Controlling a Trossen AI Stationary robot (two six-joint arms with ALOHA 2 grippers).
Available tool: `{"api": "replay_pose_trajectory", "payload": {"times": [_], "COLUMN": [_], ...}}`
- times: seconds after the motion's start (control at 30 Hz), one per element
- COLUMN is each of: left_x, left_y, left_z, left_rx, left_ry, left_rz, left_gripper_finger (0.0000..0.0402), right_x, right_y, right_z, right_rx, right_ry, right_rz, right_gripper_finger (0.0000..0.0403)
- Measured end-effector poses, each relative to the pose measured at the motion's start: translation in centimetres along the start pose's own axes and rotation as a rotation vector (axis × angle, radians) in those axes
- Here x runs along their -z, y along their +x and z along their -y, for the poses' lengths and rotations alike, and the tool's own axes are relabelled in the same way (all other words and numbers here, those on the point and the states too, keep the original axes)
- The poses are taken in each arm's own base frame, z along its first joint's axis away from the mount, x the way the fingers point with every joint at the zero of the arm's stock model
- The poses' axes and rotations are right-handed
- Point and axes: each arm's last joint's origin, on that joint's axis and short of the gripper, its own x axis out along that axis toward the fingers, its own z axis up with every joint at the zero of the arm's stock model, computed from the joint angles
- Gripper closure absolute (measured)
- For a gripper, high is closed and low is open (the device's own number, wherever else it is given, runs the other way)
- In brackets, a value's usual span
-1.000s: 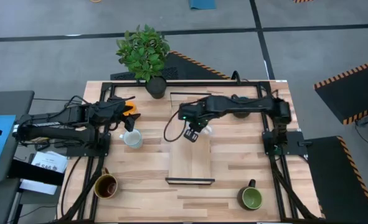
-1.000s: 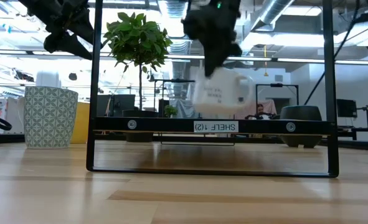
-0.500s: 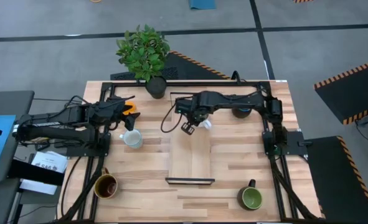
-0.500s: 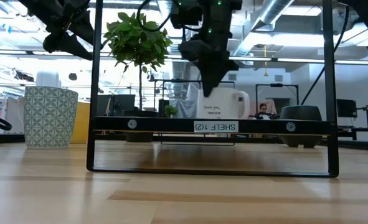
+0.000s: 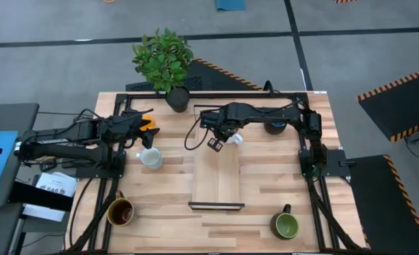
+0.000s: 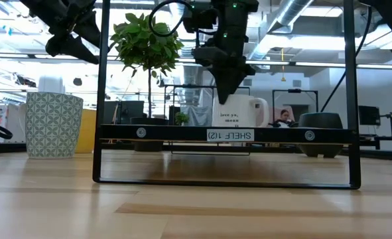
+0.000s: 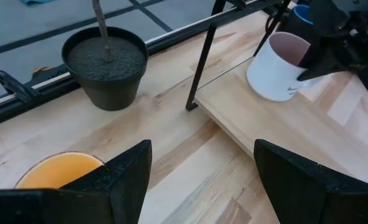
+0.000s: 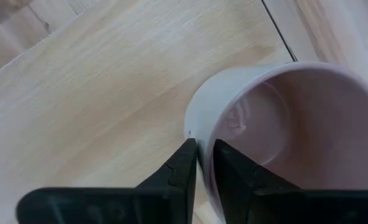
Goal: Place coffee mugs
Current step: Put the white pink mug on the shelf, then put the yellow mug on the shelf
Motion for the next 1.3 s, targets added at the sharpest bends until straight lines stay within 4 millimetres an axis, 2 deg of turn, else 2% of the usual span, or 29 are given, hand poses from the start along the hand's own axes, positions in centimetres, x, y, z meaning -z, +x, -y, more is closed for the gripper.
{"api": "replay_pose_trajectory", "payload": {"times": [0.27,0.43,0.6,0.77,0.93,1.13,1.3], "left_x": [0.0,0.0,0.0,0.0,0.0,-0.1,-0.4], "left_y": [0.0,0.0,0.0,0.0,0.0,0.0,-0.1], "left_z": [0.0,0.0,0.0,0.0,0.0,0.4,0.8], "left_rx": [0.0,0.0,0.0,0.0,0.002,0.1,0.184], "left_ry": [0.0,0.001,0.001,0.001,0.0,0.028,0.102], "left_rz": [-0.001,-0.001,-0.001,-0.001,-0.002,-0.029,-0.018], "left_gripper_finger": [0.0136,0.0136,0.0136,0.0136,0.0136,0.0136,0.0136], "right_x": [0.1,0.2,1.7,5.1,10.2,16.1,18.8], "right_y": [-0.8,-3.8,-7.2,-10.1,-10.8,-10.2,-10.3], "right_z": [0.1,0.6,1.5,2.8,4.2,4.6,4.2], "right_rx": [-0.035,-0.069,-0.071,0.031,0.041,-0.164,-0.431], "right_ry": [0.012,0.031,0.016,-0.021,0.027,0.211,0.387], "right_rz": [-0.001,0.064,0.111,0.141,0.17,0.351,0.651], "right_gripper_finger": [0.0317,0.0316,0.0315,0.0315,0.0315,0.0315,0.0315]}}
